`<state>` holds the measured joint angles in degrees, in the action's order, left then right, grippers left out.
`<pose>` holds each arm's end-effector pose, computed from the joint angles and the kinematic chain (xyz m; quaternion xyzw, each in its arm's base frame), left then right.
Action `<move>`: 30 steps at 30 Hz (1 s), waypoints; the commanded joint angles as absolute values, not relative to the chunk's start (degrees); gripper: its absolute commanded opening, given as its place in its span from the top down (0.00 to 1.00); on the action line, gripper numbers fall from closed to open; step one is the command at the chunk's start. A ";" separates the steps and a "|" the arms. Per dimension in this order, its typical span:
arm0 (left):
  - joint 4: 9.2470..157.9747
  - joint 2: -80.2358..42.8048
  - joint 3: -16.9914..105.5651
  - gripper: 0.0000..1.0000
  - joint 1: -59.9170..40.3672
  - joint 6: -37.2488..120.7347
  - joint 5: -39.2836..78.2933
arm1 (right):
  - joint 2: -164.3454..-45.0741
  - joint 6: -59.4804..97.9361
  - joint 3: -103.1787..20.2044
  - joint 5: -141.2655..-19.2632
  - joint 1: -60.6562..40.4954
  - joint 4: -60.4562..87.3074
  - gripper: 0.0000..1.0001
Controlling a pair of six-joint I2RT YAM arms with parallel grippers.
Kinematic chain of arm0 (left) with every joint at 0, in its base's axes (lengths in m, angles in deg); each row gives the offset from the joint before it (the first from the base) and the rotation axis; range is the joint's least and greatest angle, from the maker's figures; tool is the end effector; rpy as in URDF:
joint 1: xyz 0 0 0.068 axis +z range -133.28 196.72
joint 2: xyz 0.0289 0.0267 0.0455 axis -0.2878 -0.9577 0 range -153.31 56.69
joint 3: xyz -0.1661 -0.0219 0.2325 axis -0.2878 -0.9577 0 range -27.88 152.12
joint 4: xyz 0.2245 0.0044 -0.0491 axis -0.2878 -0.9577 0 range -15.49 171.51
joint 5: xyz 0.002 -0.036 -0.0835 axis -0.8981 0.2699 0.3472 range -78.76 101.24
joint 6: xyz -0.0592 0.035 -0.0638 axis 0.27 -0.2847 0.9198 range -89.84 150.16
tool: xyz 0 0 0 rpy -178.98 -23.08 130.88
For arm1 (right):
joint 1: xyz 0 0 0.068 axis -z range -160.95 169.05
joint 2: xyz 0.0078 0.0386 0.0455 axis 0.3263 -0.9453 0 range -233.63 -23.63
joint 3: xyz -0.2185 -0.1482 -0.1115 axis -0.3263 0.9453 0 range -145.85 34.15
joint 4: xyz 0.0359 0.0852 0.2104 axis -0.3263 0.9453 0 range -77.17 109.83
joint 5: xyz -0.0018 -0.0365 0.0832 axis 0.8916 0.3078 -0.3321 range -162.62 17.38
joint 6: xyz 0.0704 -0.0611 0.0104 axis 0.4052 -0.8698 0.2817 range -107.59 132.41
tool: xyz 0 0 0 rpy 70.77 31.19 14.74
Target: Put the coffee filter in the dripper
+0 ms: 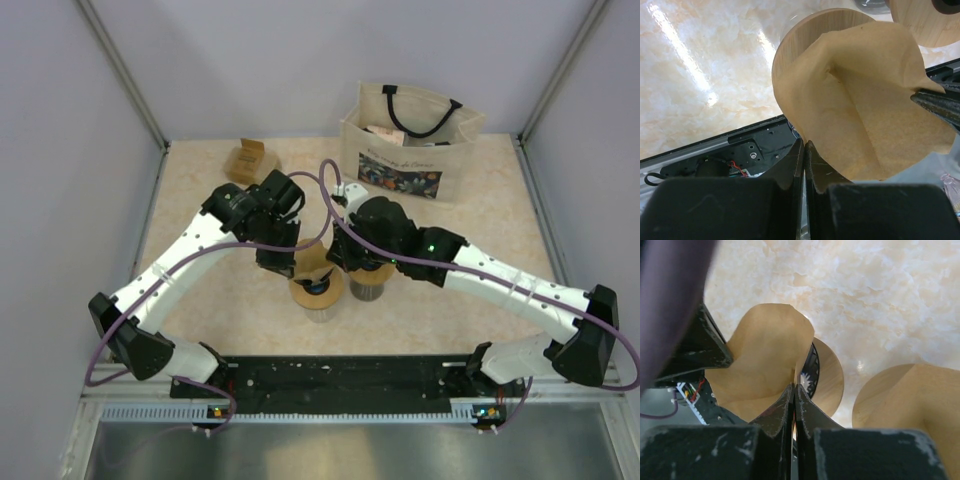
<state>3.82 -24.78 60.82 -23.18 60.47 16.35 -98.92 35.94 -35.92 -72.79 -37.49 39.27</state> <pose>0.1743 -0.1555 0.3255 0.0899 0.9804 -0.1334 0.1135 0.1650 0.2502 0.3398 -0.2487 0.8370 0.3145 0.3724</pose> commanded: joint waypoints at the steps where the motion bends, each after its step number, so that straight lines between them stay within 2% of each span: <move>1: 2.14 -22.85 60.80 0.94 -22.74 60.49 16.08 | -98.51 35.09 -35.64 -70.17 -38.26 38.23 1.00; 5: 2.84 -23.29 60.89 0.93 -22.83 60.14 17.57 | -98.60 34.83 -35.46 -70.34 -38.35 38.23 1.00; 10: 3.99 -23.73 61.32 0.87 -22.74 59.70 18.72 | -98.78 33.68 -36.08 -72.09 -38.35 36.56 1.00; 13: 3.99 -23.38 61.50 0.81 -22.74 59.78 18.72 | -98.78 32.63 -35.55 -74.73 -38.35 35.77 1.00; 16: 3.99 -22.94 61.85 0.69 -22.74 60.05 18.19 | -98.60 32.36 -34.76 -76.14 -38.26 35.33 1.00; 22: 3.29 -23.02 63.26 0.54 -22.74 60.31 17.40 | -98.69 31.75 -34.76 -75.96 -38.70 35.42 1.00; 27: 2.58 -23.11 64.75 0.46 -22.83 60.66 16.08 | -98.69 31.14 -34.94 -75.26 -38.87 35.94 1.00; 30: 2.58 -22.94 64.75 0.44 -22.83 61.01 15.55 | -98.78 30.79 -34.94 -74.30 -39.05 36.56 1.00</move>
<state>3.77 -24.78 62.55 -23.04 60.34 17.13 -98.92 32.12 -34.49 -75.24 -37.90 37.71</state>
